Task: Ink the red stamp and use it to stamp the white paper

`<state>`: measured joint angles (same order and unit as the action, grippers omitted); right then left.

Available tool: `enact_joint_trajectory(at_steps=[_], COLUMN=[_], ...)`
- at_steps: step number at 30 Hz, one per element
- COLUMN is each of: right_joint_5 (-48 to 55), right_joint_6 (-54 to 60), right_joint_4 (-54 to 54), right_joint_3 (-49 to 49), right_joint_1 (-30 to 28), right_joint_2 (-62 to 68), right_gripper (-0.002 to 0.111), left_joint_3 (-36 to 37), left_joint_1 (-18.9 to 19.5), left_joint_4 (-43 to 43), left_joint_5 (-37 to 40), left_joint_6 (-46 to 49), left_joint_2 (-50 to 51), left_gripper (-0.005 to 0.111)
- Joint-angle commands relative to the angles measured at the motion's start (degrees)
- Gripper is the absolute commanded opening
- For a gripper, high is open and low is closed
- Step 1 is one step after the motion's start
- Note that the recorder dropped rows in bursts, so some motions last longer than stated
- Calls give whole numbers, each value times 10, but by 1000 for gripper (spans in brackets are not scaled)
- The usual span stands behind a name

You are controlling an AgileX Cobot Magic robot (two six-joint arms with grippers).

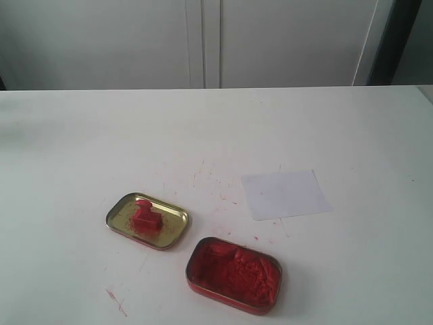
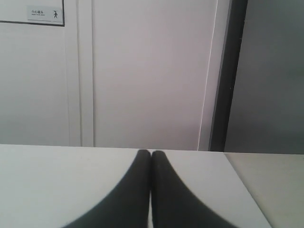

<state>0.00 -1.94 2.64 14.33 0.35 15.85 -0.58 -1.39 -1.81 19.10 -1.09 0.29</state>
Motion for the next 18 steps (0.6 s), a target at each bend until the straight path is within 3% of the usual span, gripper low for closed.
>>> enact_joint_trajectory(at_steps=[1,18], right_joint_5=[30,181], right_joint_6=[7,7], right_joint_4=[4,4], right_joint_3=[34,165], right_joint_1=[-3,-3], right_joint_2=[42,193], right_gripper=[0,0], left_joint_3=[6,6], left_joint_1=[1,1], left_joint_4=[-3,-3], left_joint_5=[2,2], left_joint_6=[-2,-2], left_joint_2=[-3,-3], left_gripper=[0,0])
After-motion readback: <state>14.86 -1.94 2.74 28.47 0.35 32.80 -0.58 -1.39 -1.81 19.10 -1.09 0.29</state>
